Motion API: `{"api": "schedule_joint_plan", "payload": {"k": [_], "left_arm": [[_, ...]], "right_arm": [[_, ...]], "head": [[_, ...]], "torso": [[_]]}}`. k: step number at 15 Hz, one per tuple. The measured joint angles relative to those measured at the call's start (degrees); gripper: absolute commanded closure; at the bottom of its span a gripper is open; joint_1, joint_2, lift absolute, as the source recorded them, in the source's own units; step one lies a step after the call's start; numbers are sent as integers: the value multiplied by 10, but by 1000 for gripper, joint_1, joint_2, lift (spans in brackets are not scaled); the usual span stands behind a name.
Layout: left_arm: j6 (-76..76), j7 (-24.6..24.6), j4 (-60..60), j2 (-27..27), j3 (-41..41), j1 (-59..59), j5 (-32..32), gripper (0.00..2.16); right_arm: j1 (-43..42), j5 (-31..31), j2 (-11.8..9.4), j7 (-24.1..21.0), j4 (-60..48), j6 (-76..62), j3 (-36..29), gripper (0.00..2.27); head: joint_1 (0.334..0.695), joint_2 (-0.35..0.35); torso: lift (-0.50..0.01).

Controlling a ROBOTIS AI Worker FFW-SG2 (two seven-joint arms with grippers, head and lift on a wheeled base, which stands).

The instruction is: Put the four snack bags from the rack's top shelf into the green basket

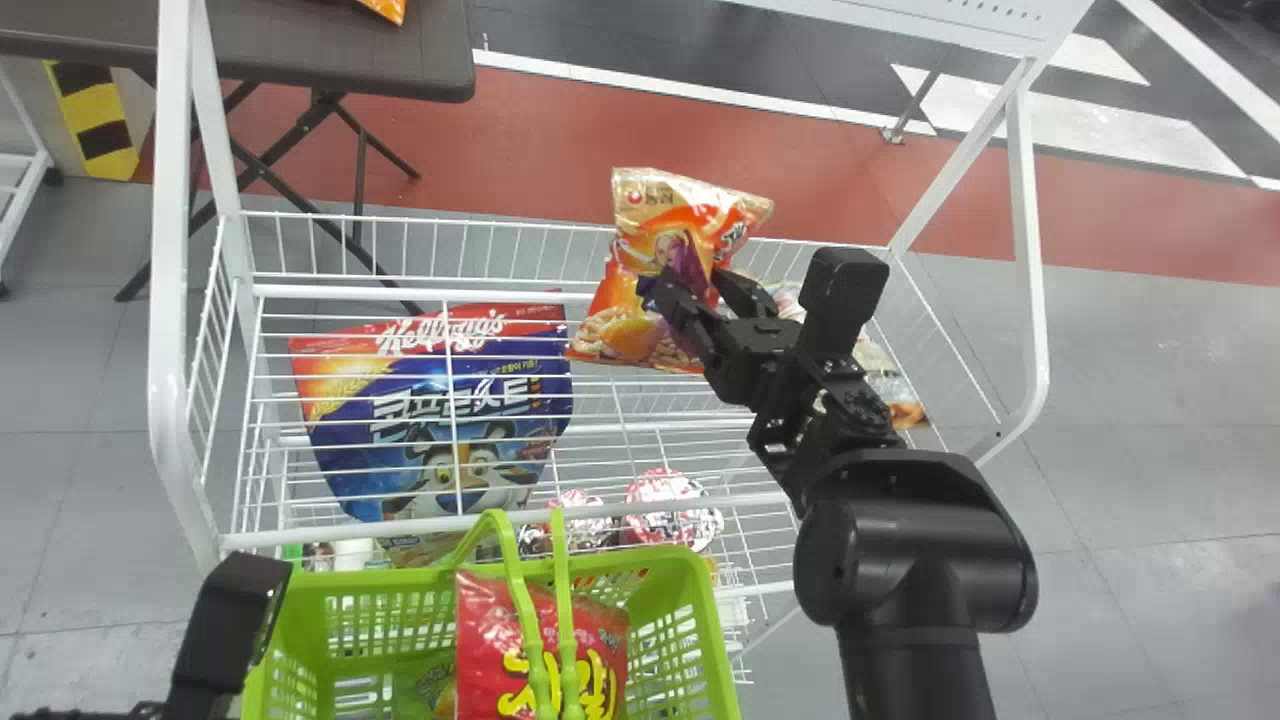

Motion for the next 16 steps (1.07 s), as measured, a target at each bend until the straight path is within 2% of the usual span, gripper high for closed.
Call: {"api": "schedule_joint_plan", "payload": {"k": [4,6,8,12,16], "left_arm": [[-1,0,0,0,0,0,2,1666],[-1,0,0,1,3,3,2,1666],[-1,1,-3,1,4,6,2,1666],[-8,5,-4,-1,3,8,1,1666],[-10,9,-5,-1,0,9,0,1666]], "right_arm": [[25,0,0,13,-34,-6,-7,2189],[60,-4,0,23,-99,28,-12,2192],[113,-13,0,43,-200,107,-21,2189],[210,-70,1,91,-397,365,-83,2189],[290,-133,14,146,-501,537,-162,2189]], "head": [[695,-350],[695,-350],[695,-350],[695,-350],[695,-350]], "torso": [[0],[0],[0],[0],[0]]}}
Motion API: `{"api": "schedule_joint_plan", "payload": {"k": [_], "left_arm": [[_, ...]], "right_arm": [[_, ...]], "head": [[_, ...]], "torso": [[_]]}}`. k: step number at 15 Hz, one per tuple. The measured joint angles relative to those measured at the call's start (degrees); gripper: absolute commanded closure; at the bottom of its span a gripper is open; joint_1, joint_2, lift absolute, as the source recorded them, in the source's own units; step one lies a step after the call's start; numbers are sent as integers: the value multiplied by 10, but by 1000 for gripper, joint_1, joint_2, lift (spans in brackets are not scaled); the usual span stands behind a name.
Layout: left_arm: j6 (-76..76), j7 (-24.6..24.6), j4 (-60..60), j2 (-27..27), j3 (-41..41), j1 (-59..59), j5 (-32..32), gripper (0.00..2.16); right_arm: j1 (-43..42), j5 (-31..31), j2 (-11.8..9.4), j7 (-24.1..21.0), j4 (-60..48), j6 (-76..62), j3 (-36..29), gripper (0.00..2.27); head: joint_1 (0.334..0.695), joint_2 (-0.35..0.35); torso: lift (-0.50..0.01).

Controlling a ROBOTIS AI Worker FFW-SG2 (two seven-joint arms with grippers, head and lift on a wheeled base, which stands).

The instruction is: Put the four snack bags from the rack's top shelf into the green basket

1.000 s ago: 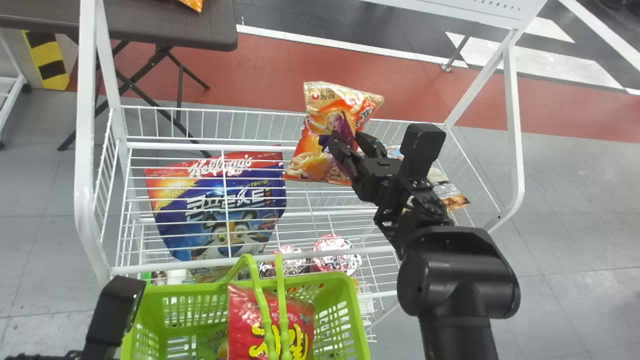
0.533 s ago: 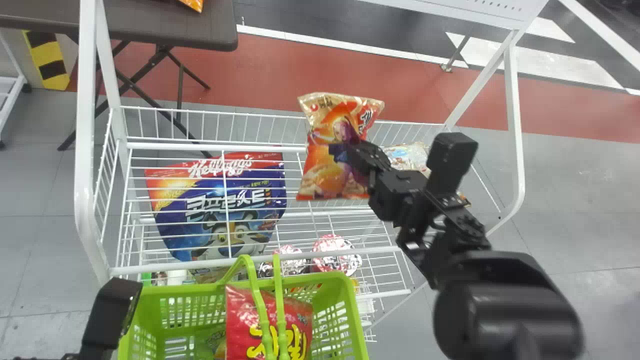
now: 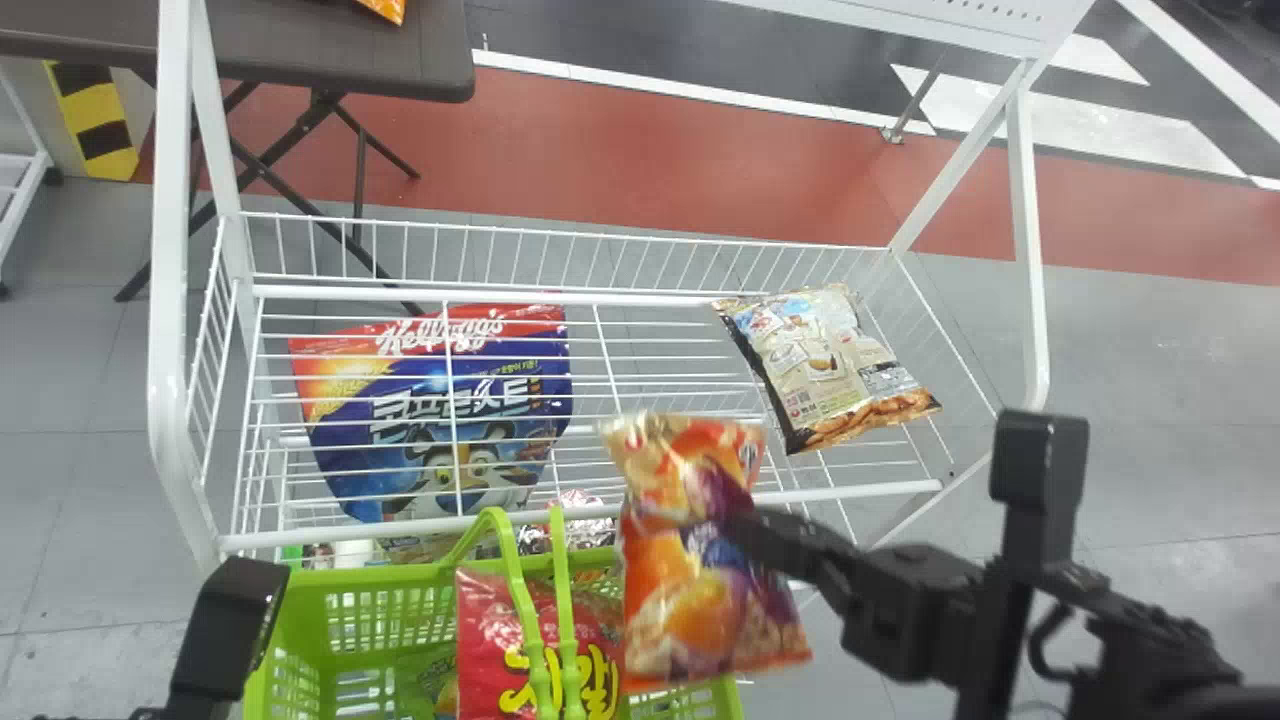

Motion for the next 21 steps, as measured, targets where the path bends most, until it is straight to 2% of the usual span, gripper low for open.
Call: {"api": "schedule_joint_plan", "payload": {"k": [3,6,11,14,16,17,18,19,20,21], "left_arm": [[0,4,0,0,-3,0,0,1666],[-2,6,0,0,-7,0,-1,1666],[1,7,1,-1,-14,-1,-3,1666],[2,7,0,-1,-15,-1,-3,1666],[2,7,0,-1,-16,-2,-3,1666],[2,7,0,0,-16,-2,-3,1666],[2,7,0,0,-16,-2,-3,1666],[2,6,0,0,-16,-2,-3,1666],[4,6,0,0,-16,-3,-3,1666],[6,7,0,0,-17,-5,-4,1666]], "right_arm": [[30,-38,3,44,-22,92,-45,2189],[58,-59,3,67,-22,127,-43,2189],[78,-58,1,86,-16,88,39,2189],[83,-45,1,85,4,-3,94,2186],[85,-9,1,77,34,-118,134,2169],[85,2,-1,78,50,-148,147,1851],[84,8,-6,83,60,-156,155,1183],[83,12,-10,96,67,-154,159,161],[83,12,-13,118,70,-145,158,-1],[83,10,-14,138,70,-136,150,-1]], "head": [[695,-350],[695,-350],[695,-350],[695,-350],[695,-350],[695,-350],[695,-350],[695,-350],[695,-350],[695,-350]], "torso": [[0],[0],[0],[0],[0],[0],[0],[0],[0],[0]]}}
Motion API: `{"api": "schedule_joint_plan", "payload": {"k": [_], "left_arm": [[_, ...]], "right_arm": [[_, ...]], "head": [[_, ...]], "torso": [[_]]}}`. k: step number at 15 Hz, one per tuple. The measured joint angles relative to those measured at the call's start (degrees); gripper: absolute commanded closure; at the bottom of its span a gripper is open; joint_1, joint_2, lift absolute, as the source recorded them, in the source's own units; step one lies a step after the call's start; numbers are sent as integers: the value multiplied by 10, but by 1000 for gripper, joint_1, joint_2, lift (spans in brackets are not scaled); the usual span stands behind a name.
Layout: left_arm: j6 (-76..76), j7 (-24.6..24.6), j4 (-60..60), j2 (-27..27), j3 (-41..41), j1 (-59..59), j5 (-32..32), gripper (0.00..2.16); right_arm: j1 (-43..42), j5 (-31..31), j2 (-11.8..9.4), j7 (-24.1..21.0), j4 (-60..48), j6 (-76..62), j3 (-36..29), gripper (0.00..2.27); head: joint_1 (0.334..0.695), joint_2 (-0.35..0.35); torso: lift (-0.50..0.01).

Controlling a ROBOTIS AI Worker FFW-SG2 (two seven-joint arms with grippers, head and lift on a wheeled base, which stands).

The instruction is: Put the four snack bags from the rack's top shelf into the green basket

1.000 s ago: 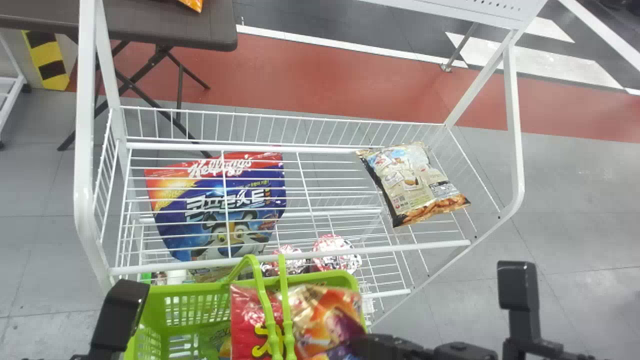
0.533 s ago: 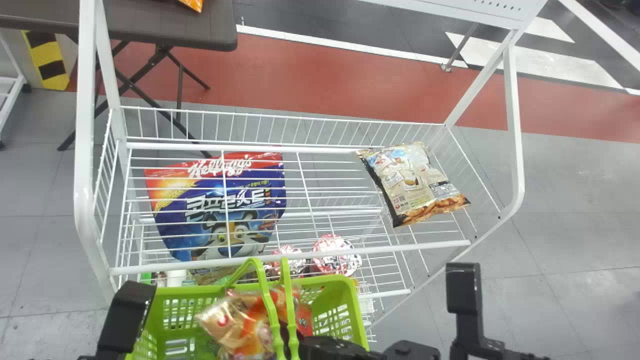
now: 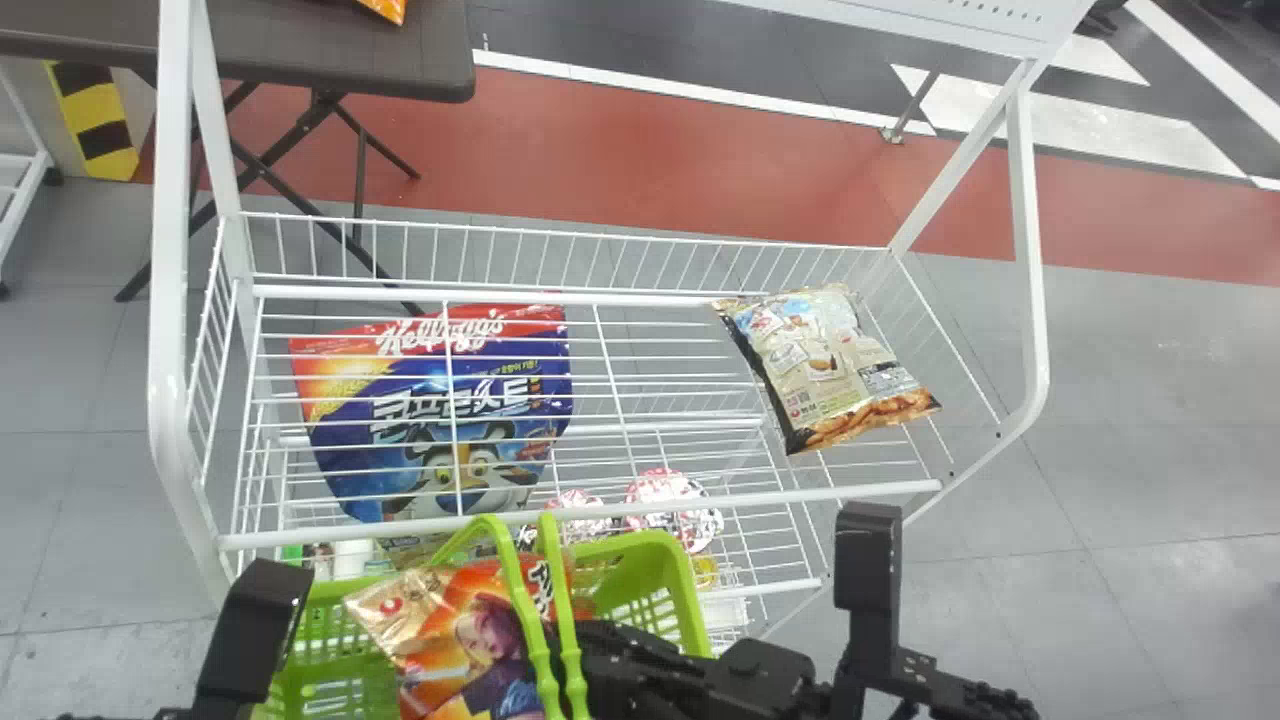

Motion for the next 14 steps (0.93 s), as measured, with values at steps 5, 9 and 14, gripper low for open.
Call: {"api": "schedule_joint_plan", "payload": {"k": [5,9,14], "left_arm": [[6,3,2,-1,-8,-7,-2,1666],[19,5,2,-1,-17,-11,-10,1666],[20,5,0,0,-17,-8,-11,1666]], "right_arm": [[-11,-43,4,14,0,5,-99,66],[-64,-47,17,-59,35,-81,-138,66],[-262,81,17,-138,188,-129,-118,70]], "head": [[695,-350],[695,-350],[695,-350]], "torso": [[0],[0],[0]]}}
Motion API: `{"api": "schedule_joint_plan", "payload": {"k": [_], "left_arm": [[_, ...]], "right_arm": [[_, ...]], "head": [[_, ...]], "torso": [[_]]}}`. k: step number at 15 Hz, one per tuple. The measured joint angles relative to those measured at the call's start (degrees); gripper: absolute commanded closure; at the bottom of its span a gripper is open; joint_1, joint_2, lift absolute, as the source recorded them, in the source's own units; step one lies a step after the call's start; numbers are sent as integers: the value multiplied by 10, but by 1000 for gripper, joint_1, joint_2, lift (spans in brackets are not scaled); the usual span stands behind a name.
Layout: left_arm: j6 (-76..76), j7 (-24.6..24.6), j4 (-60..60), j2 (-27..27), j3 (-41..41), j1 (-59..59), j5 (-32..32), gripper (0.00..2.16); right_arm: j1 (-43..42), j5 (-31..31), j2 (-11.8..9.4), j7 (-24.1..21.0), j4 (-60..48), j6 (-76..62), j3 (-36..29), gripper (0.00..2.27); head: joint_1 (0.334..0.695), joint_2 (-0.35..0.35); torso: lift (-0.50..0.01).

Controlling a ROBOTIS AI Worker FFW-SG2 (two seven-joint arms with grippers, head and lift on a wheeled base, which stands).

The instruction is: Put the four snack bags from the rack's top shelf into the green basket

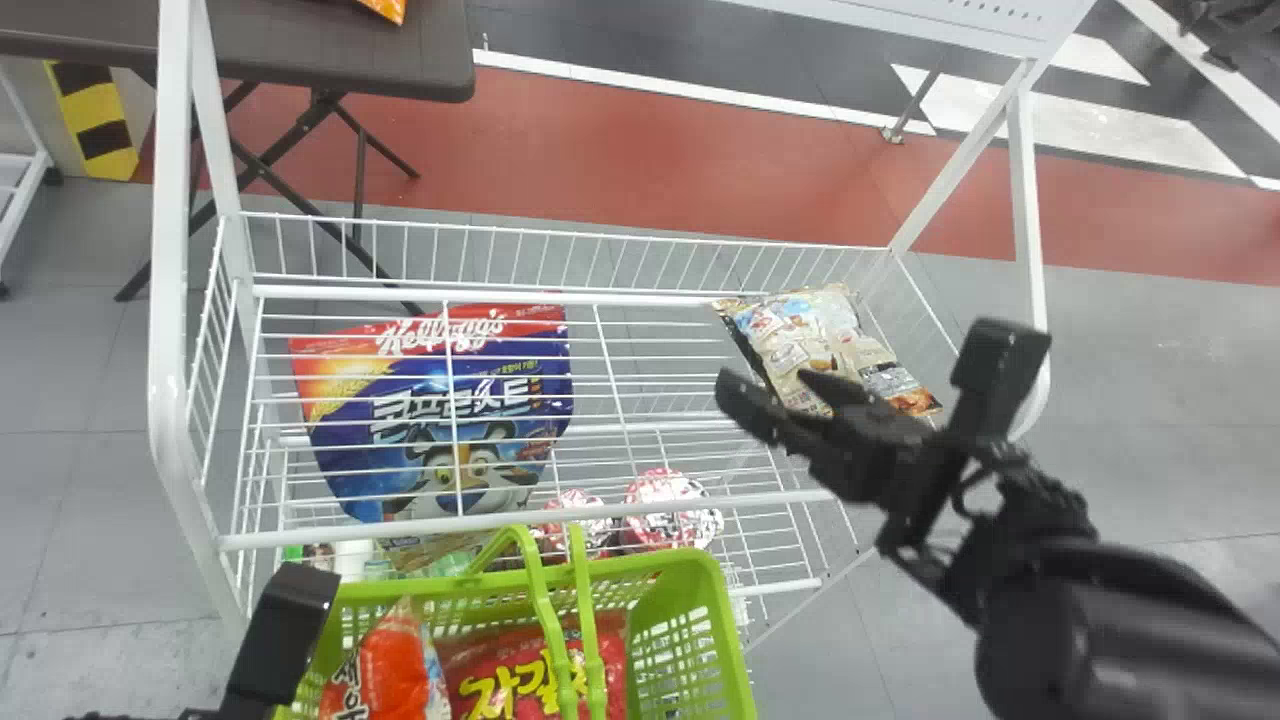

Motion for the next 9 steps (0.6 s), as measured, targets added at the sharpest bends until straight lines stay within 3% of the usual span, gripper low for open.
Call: {"api": "schedule_joint_plan", "payload": {"k": [6,9], "left_arm": [[2,-6,2,2,5,-6,3,1666],[0,-8,3,3,8,-6,4,1666]], "right_arm": [[-205,160,-12,-5,131,150,8,76],[-242,200,-24,-25,181,179,15,80]], "head": [[695,-350],[695,-350]], "torso": [[0],[0]]}}
